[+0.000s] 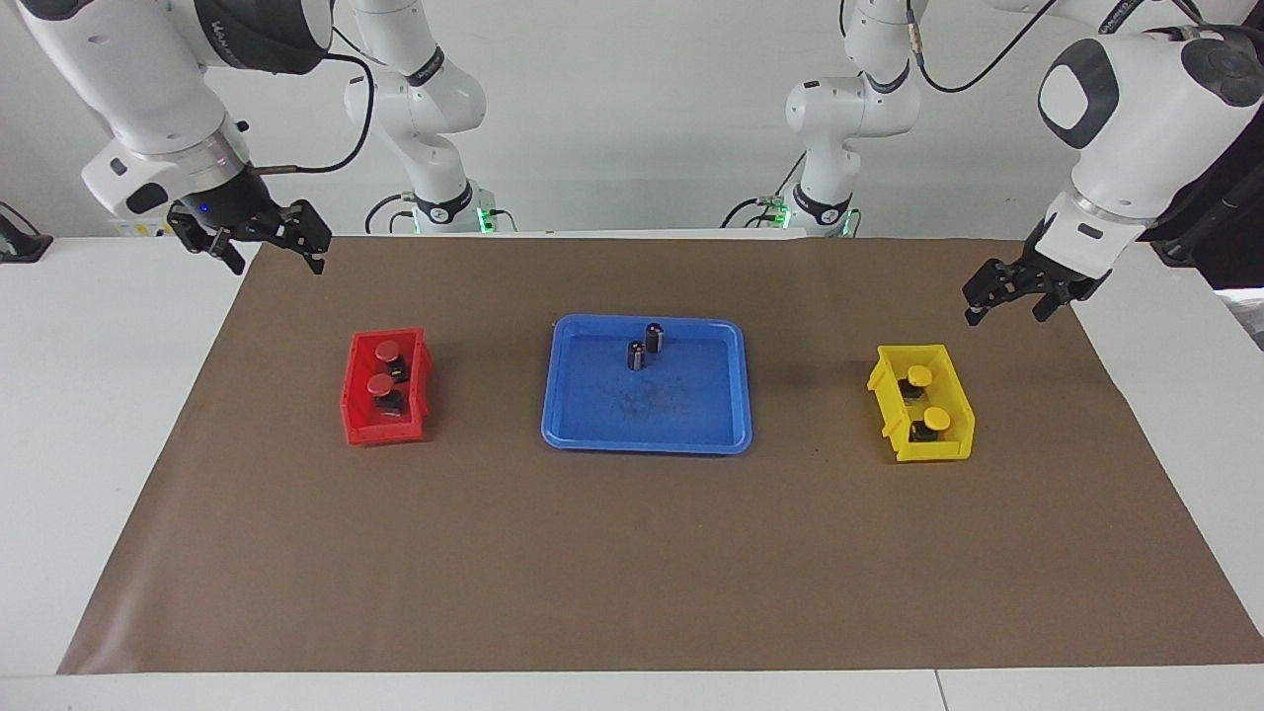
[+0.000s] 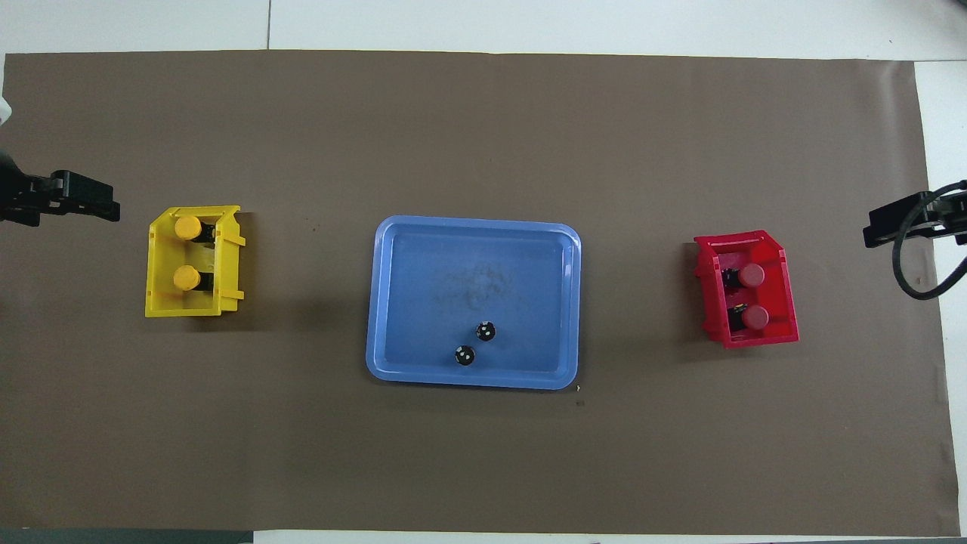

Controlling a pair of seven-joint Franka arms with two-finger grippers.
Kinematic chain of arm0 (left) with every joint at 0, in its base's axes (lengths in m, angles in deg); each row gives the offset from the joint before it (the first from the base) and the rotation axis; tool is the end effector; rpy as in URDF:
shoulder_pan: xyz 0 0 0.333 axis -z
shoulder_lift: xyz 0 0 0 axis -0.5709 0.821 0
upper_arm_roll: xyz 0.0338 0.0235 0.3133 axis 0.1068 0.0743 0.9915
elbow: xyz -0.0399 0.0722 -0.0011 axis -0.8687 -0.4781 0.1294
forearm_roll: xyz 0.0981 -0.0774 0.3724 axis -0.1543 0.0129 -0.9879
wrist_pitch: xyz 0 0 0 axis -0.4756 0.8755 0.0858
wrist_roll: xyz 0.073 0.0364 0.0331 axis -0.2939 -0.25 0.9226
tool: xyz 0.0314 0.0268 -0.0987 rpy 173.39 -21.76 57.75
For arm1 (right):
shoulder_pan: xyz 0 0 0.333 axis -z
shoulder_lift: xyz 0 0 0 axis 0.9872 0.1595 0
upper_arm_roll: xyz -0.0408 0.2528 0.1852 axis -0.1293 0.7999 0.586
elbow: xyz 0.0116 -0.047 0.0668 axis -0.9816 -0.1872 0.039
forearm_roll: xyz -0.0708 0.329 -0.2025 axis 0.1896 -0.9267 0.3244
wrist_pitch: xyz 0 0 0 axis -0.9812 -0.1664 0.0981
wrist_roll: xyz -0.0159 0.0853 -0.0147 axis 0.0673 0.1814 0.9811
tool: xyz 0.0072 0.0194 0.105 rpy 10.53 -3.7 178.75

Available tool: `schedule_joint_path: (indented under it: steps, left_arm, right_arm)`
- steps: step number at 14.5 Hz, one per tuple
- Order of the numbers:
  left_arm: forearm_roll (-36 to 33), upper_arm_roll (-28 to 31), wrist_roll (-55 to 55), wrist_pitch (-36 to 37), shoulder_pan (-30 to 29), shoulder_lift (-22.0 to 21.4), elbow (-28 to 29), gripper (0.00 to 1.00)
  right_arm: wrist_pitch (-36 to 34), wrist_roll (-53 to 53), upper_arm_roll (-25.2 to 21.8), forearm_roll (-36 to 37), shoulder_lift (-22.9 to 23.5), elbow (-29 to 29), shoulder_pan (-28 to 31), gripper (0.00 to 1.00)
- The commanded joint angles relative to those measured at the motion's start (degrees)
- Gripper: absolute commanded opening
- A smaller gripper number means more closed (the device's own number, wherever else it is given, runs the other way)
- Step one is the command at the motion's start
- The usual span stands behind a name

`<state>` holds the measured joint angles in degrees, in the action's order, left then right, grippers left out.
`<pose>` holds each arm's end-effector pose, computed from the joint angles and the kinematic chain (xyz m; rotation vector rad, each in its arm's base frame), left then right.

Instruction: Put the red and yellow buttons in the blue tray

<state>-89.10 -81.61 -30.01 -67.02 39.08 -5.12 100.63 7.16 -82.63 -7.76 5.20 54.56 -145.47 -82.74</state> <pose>0.5734 -0.0195 0.5705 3.1324 -0.0774 -0.0178 0.5512 -0.0326 0.6120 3.1148 0.0147 -0.0916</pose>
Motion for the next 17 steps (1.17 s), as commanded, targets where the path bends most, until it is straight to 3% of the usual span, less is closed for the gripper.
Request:
schedule_joint_path:
  steps: [1,4,8,13,17]
  left_arm:
    - [-1.27,0.36,-2.08,-1.53,0.22,-1.91,2.44,1.00]
    - [-1.27,0.36,-2.08,-2.23,0.22,-2.35,3.41,1.00]
    - [-1.27,0.45,-2.08,-3.11,0.22,-3.05,4.99,1.00]
    - [-1.19,0.36,-1.91,-7.76,0.22,-4.11,7.81,1.00]
    - [-1.19,0.54,-1.99,-8.48,-0.22,-4.38,9.12,1.00]
  right_arm:
    - [9.13,-1.38,0.35,-1.17,-2.98,-10.07,0.24,0.92]
    - [16.52,-1.20,0.35,-1.69,-2.11,-15.44,-1.51,0.87]
    - [31.90,-1.02,0.35,-4.07,-1.84,-27.23,-1.51,0.82]
    - [38.08,-1.64,0.35,-4.07,0.45,-32.51,-1.60,0.67]
    - [42.55,-2.69,0.35,-4.07,-0.25,-36.29,-1.60,0.66]
